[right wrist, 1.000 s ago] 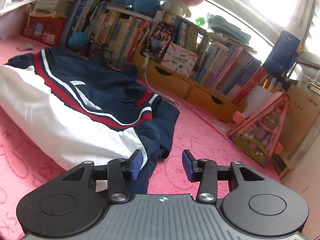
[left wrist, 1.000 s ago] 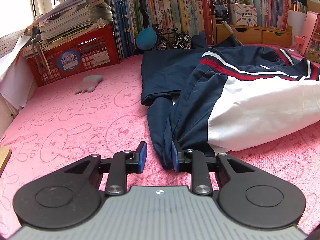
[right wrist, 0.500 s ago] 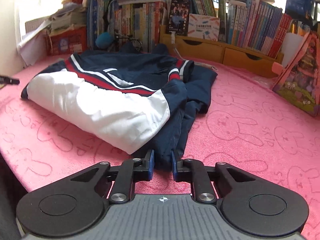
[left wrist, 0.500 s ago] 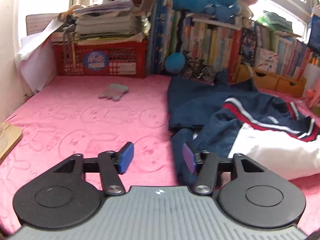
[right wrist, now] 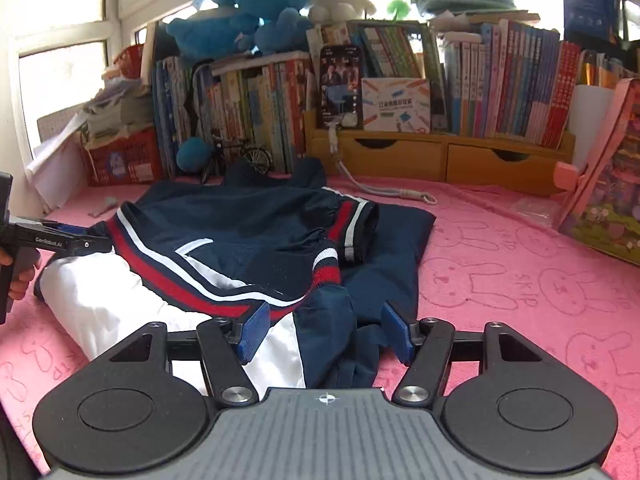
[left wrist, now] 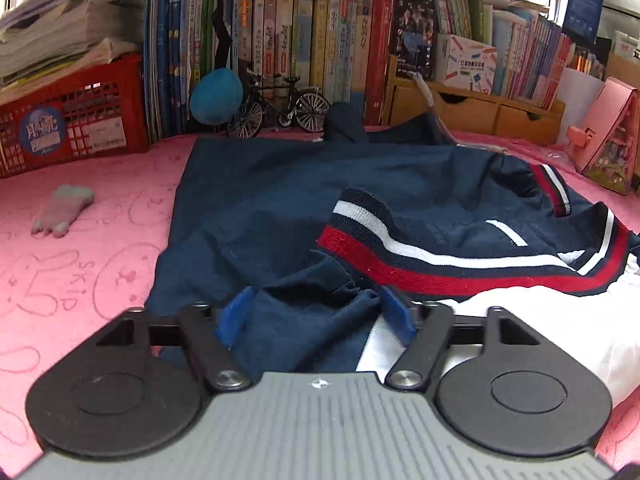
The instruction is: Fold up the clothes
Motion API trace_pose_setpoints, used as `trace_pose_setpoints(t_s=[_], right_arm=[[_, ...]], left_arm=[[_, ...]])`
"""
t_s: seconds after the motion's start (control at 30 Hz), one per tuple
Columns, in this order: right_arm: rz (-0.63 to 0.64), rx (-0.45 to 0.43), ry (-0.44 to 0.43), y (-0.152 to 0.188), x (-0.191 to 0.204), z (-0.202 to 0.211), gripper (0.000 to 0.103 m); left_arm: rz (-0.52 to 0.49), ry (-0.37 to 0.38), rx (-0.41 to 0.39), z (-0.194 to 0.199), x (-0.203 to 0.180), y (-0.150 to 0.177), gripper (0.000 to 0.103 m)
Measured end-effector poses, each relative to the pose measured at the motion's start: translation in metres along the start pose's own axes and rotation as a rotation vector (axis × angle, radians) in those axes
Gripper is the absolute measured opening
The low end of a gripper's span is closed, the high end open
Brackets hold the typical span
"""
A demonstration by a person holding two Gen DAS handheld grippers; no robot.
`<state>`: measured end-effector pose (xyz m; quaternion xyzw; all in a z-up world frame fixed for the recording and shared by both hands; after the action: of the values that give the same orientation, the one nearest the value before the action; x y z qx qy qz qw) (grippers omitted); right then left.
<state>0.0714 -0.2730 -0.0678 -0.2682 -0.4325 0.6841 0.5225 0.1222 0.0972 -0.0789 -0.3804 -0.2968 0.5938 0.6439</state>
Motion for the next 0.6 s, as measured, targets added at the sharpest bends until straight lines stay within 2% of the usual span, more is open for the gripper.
trace_pose_setpoints(t_s=[0.03,0.07,0.1,0.13,0.17,0.27,0.37,0.4,0.5,0.53,0.6], right_arm=[[-0.008,0.027,0.005,0.004,0.001,-0.013,0.073],[-0.009,0.024,0.001,0.002,0.005,-0.014,0.064],[-0.008,0.014,-0.005,0.000,0.010,-0.011,0.031],[-0.007,0.003,-0.010,-0.002,0.016,-0.009,0.020],[-0.006,-0.007,-0.016,-0.004,0.021,-0.007,0.015],[0.008,-0.056,-0.033,-0.018,0.037,0.005,0.012],[0.044,-0.159,-0.054,-0.065,0.047,0.022,0.012],[0.055,-0.181,-0.036,-0.080,0.045,0.014,0.012],[0.084,-0.240,0.025,-0.125,0.035,-0.015,0.014],[0.094,-0.260,0.046,-0.140,0.032,-0.025,0.015],[0.108,-0.241,0.084,-0.151,0.029,-0.066,0.018]], left_arm=[[0.021,-0.018,0.004,0.001,0.001,0.004,0.031],[0.020,-0.039,-0.007,0.007,-0.001,0.006,0.013],[0.006,-0.045,-0.021,0.014,-0.005,0.007,0.006],[-0.016,-0.055,-0.049,0.026,-0.011,0.005,0.005],[-0.028,-0.061,-0.073,0.037,-0.015,0.002,0.004],[-0.003,-0.029,-0.180,0.067,-0.016,-0.029,0.003],[-0.004,-0.033,-0.292,0.076,-0.011,-0.072,0.004],[-0.012,-0.042,-0.330,0.075,-0.009,-0.088,0.004],[-0.014,-0.068,-0.356,0.043,0.005,-0.122,0.006],[-0.005,-0.077,-0.347,0.024,0.012,-0.130,0.007],[0.001,-0.104,-0.298,-0.022,0.025,-0.135,0.007]])
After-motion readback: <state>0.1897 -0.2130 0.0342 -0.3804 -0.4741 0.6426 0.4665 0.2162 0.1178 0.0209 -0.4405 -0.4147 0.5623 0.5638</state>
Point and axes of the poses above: each gripper's, at about its wrist camera, not at the fingertips, and z roughly against the way its jaws point, x to its left, y to its underside, the point moved 8 cm from there along -z, roughly the way its jaws point, and after that the axes turned 7 degrees about -x, right-handed, at the moved point
